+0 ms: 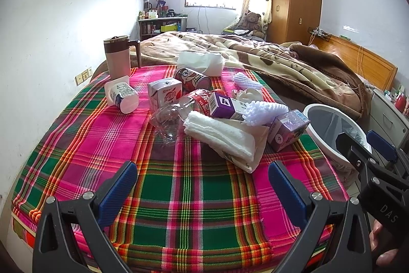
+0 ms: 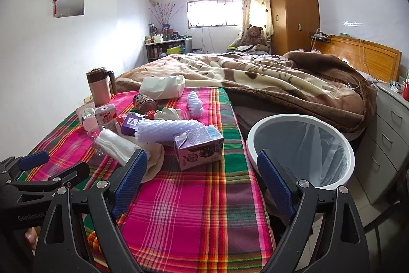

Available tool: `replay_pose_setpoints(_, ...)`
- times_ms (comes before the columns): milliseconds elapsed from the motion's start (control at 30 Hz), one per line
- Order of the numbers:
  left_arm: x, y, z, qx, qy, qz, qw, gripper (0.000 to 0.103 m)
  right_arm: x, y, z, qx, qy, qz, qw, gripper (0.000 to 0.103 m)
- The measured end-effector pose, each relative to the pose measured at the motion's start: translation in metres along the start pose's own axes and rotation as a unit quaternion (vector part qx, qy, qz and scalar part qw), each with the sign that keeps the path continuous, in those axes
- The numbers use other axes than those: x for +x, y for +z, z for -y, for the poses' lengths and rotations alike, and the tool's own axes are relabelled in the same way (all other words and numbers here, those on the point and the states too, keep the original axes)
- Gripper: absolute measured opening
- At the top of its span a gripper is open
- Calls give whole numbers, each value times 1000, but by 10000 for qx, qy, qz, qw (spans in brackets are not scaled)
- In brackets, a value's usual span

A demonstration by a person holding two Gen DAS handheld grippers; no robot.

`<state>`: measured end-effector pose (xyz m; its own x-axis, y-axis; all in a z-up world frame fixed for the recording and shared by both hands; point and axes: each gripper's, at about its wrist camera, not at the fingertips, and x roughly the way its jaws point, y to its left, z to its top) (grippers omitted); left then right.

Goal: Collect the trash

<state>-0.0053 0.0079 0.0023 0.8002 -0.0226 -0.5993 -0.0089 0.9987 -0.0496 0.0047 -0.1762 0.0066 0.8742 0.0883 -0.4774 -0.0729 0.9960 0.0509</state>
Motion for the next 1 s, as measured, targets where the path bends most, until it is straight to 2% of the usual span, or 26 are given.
replay_pose_setpoints(1000, -2, 0, -1, -23, -15, 8, 10000, 103, -1, 1, -3, -58, -23, -3, 10000, 89)
